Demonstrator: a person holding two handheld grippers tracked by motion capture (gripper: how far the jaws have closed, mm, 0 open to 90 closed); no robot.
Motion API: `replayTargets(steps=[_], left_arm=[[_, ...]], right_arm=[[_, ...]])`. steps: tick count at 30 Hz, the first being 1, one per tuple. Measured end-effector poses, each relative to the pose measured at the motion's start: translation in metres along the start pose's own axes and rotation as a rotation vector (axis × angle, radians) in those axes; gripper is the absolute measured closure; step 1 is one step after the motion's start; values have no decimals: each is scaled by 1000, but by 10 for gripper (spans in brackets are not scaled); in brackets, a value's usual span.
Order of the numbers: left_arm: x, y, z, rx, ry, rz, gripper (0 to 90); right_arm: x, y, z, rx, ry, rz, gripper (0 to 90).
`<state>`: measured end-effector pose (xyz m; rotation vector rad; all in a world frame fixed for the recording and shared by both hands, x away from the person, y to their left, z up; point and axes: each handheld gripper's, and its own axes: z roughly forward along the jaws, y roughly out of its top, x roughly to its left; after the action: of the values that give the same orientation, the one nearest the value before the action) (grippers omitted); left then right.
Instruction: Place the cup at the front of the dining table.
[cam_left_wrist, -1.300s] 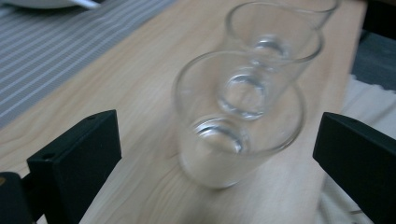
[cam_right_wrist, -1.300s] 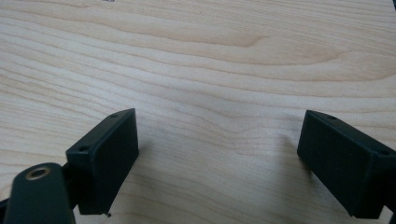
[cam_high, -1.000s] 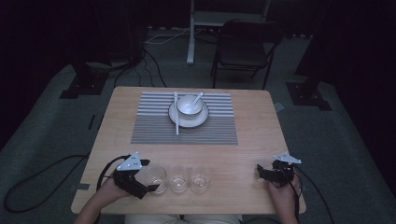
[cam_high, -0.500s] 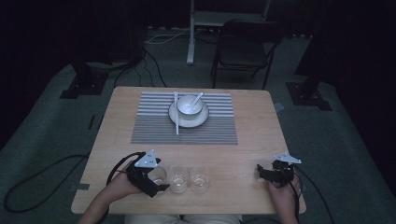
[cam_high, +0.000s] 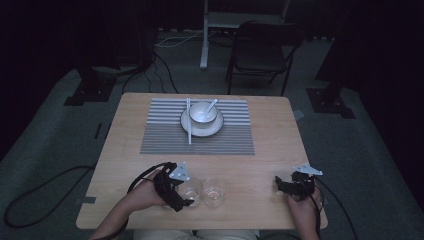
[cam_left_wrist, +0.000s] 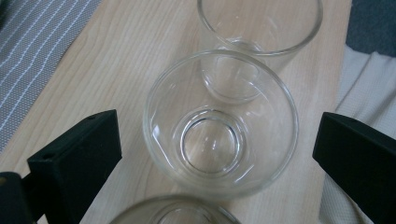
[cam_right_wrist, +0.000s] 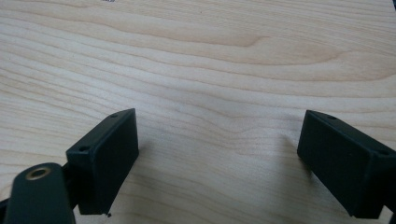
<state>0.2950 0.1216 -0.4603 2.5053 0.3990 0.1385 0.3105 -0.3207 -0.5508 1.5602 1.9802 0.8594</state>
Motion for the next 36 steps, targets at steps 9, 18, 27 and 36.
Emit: replayTargets(steps=[9, 18, 27, 36], left_arm=[[-2, 6, 13, 71, 29, 31, 117], [-3, 9, 19, 119, 32, 36, 179], [0, 10, 19, 123, 53, 9, 182], [8, 14, 17, 103, 67, -22, 183]], right_arm=[[0, 0, 0, 0, 0, 0, 120], [0, 0, 0, -1, -1, 1, 122], [0, 0, 0, 0, -1, 0, 122], [0, 0, 0, -1, -1, 0, 122]])
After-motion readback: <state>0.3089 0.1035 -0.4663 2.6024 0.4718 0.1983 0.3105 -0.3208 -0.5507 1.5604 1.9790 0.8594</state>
